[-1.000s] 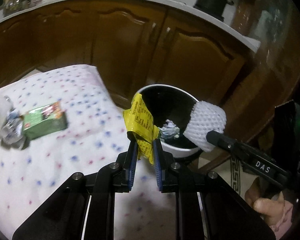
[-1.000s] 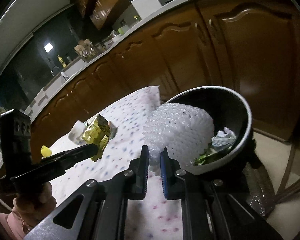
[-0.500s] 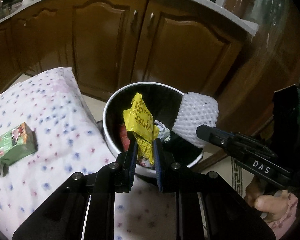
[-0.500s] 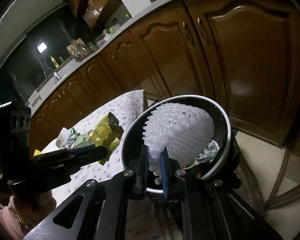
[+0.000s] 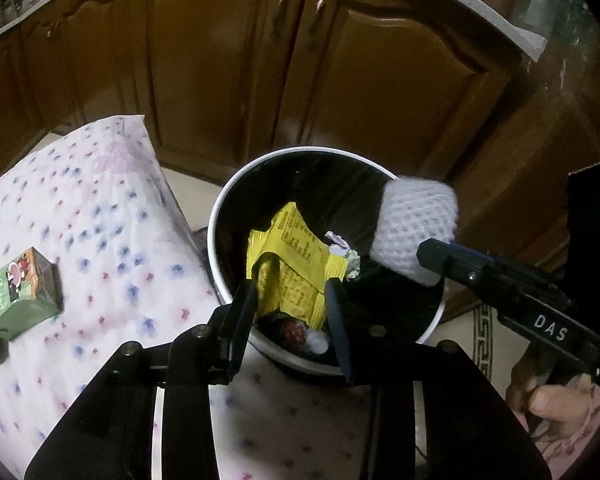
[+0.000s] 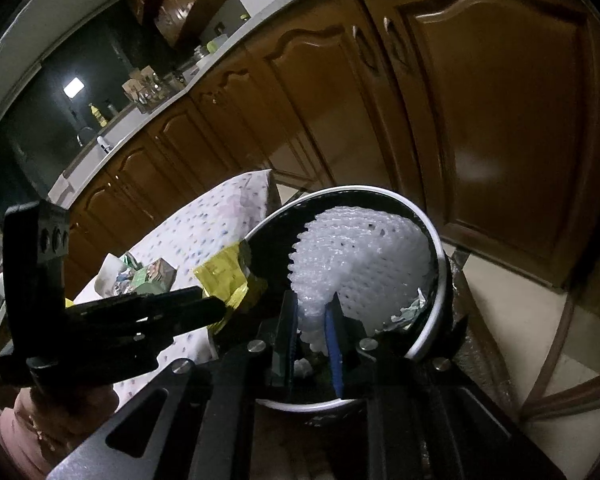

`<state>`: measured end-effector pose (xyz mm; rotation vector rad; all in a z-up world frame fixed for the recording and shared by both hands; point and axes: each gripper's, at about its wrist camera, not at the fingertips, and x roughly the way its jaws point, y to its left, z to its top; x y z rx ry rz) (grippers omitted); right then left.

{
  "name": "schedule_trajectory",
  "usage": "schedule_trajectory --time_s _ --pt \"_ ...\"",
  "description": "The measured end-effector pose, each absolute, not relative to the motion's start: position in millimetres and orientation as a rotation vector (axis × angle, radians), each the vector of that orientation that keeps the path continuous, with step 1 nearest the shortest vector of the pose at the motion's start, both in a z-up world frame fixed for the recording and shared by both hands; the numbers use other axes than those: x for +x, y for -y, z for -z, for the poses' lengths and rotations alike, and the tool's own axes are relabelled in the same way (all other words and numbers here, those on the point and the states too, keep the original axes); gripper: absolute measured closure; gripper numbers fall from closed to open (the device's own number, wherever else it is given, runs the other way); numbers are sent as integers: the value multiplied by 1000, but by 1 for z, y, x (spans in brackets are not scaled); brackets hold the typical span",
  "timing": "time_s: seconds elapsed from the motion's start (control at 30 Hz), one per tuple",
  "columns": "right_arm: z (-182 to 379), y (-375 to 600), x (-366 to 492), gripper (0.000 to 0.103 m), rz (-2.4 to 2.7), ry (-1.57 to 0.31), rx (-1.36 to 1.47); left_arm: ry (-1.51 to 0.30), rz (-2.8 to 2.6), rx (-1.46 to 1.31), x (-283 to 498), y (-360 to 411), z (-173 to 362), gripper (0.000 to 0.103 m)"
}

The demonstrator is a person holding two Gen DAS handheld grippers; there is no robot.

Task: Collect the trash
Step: 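Carry the wrapper and mesh sleeve over the white bin and open both tools, then move both open tools back over the table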

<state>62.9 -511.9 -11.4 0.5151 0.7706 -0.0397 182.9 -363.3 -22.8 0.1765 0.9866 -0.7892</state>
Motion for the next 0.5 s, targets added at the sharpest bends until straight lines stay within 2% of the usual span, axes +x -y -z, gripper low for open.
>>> schedule_trajectory --time_s 0.07,0.17,0.47,0.5 --pt "13 514 64 65 39 -772 525 -986 787 172 182 360 23 62" --pt "14 516 63 60 40 -773 539 -978 777 167 180 355 23 58" --pt "4 517 46 59 74 -720 571 -965 792 131 177 348 20 54" --pt "2 517 43 59 79 -710 574 -963 793 126 178 347 18 52"
